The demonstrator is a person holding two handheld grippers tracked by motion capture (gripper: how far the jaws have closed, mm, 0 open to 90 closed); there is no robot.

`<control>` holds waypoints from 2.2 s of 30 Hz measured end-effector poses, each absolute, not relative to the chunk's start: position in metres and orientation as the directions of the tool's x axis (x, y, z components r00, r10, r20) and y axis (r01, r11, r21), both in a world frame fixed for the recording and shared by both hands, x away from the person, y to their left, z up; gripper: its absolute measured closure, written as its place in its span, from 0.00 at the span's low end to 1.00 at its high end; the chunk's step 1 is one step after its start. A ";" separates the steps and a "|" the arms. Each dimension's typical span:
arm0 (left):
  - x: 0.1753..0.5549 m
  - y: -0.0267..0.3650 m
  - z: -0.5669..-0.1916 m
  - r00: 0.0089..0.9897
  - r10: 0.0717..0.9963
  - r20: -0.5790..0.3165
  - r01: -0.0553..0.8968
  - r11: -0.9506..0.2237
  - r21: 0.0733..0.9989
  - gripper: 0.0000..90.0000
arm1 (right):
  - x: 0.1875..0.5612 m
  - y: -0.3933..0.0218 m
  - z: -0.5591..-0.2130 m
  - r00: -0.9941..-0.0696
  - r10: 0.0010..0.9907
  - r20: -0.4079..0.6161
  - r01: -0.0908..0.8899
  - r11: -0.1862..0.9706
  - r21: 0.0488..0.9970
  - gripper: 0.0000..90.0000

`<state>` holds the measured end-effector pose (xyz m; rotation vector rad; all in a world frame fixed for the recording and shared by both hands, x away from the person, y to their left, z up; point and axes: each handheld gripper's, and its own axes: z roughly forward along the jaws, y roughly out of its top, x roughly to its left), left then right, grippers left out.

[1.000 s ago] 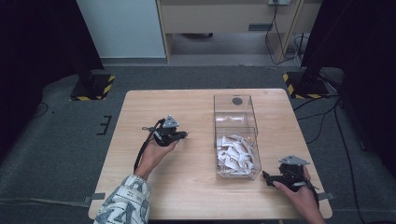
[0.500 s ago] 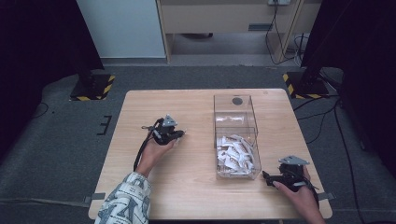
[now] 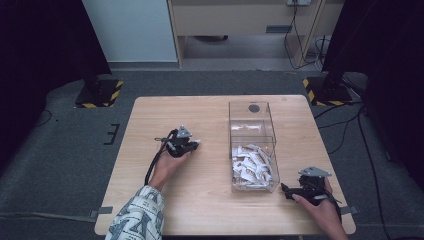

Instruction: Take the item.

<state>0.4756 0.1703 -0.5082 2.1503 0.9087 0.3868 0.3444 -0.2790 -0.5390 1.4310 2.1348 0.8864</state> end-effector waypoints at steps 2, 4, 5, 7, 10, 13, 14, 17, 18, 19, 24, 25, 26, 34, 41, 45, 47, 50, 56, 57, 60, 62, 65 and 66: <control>0.476 0.170 -0.508 0.703 0.712 -0.007 0.480 -0.467 0.743 0.94 | 0.344 -0.279 -0.539 -0.382 0.924 0.006 0.657 0.267 0.705 0.01; 0.477 0.171 -0.509 0.700 0.714 -0.001 0.479 -0.468 0.743 0.93 | 0.344 -0.279 -0.539 -0.383 0.924 0.006 0.656 0.267 0.706 0.01; 0.477 0.171 -0.509 0.698 0.716 -0.003 0.481 -0.465 0.743 0.92 | 0.344 -0.279 -0.539 -0.382 0.924 0.006 0.656 0.267 0.706 0.01; 0.478 0.172 -0.509 0.696 0.718 0.001 0.481 -0.467 0.742 0.92 | 0.344 -0.279 -0.539 -0.382 0.924 0.006 0.656 0.267 0.706 0.01; 0.478 0.172 -0.510 0.697 0.717 0.007 0.480 -0.475 0.738 0.91 | 0.344 -0.279 -0.539 -0.382 0.924 0.006 0.656 0.267 0.706 0.01; 0.477 0.174 -0.510 0.695 0.719 0.007 0.479 -0.470 0.741 0.89 | 0.344 -0.279 -0.539 -0.383 0.924 0.006 0.656 0.267 0.706 0.01; 0.477 0.174 -0.510 0.693 0.721 0.009 0.479 -0.469 0.742 0.88 | 0.344 -0.279 -0.539 -0.382 0.924 0.006 0.656 0.267 0.706 0.01; 0.477 0.174 -0.510 0.685 0.728 0.013 0.480 -0.464 0.744 0.81 | 0.344 -0.279 -0.539 -0.382 0.924 0.006 0.656 0.267 0.706 0.01; 0.477 0.174 -0.510 0.685 0.728 0.017 0.477 -0.466 0.745 0.79 | 0.344 -0.279 -0.539 -0.382 0.924 0.006 0.656 0.267 0.706 0.01; 0.477 0.174 -0.510 0.684 0.729 0.020 0.476 -0.467 0.745 0.76 | 0.344 -0.279 -0.539 -0.382 0.924 0.006 0.656 0.267 0.705 0.01; 0.476 0.174 -0.509 0.675 0.738 0.007 0.485 -0.450 0.750 0.67 | 0.344 -0.279 -0.539 -0.382 0.924 0.006 0.656 0.267 0.706 0.01; 0.477 0.174 -0.509 0.672 0.741 0.008 0.488 -0.451 0.747 0.61 | 0.344 -0.279 -0.539 -0.382 0.924 0.006 0.656 0.267 0.705 0.01; 0.476 0.173 -0.509 0.668 0.744 0.013 0.491 -0.454 0.744 0.57 | 0.344 -0.279 -0.539 -0.382 0.924 0.006 0.657 0.267 0.705 0.01; 0.476 0.175 -0.507 0.658 0.753 0.007 0.498 -0.442 0.746 0.36 | 0.344 -0.279 -0.539 -0.382 0.924 0.006 0.657 0.267 0.705 0.01; 0.475 0.174 -0.505 0.677 0.736 -0.004 0.480 -0.437 0.761 0.23 | 0.344 -0.279 -0.539 -0.382 0.924 0.006 0.657 0.267 0.705 0.01; 0.474 0.171 -0.503 0.693 0.721 -0.015 0.474 -0.440 0.763 0.13 | 0.344 -0.279 -0.539 -0.383 0.924 0.006 0.656 0.267 0.706 0.01; 0.472 0.170 -0.503 0.699 0.714 -0.022 0.476 -0.443 0.760 0.09 | 0.344 -0.279 -0.539 -0.382 0.924 0.006 0.656 0.267 0.706 0.01; 0.470 0.168 -0.502 0.709 0.705 -0.027 0.477 -0.451 0.755 0.06 | 0.344 -0.279 -0.539 -0.382 0.924 0.006 0.657 0.267 0.705 0.01; 0.466 0.165 -0.500 0.720 0.694 -0.012 0.463 -0.467 0.753 0.05 | 0.344 -0.279 -0.539 -0.382 0.924 0.006 0.656 0.267 0.706 0.01; 0.465 0.165 -0.499 0.723 0.691 -0.010 0.459 -0.470 0.754 0.05 | 0.344 -0.279 -0.539 -0.382 0.924 0.005 0.656 0.267 0.706 0.01; 0.462 0.164 -0.496 0.731 0.683 -0.002 0.448 -0.477 0.756 0.05 | 0.344 -0.279 -0.539 -0.382 0.924 0.006 0.657 0.267 0.705 0.01; 0.460 0.164 -0.494 0.734 0.679 0.002 0.441 -0.480 0.758 0.05 | 0.344 -0.279 -0.539 -0.382 0.924 0.005 0.656 0.267 0.706 0.01; 0.457 0.163 -0.491 0.739 0.674 0.003 0.434 -0.480 0.762 0.05 | 0.344 -0.279 -0.539 -0.382 0.924 0.006 0.657 0.267 0.705 0.01; 0.456 0.163 -0.489 0.739 0.674 0.001 0.434 -0.478 0.764 0.05 | 0.344 -0.279 -0.539 -0.382 0.924 0.006 0.657 0.267 0.705 0.01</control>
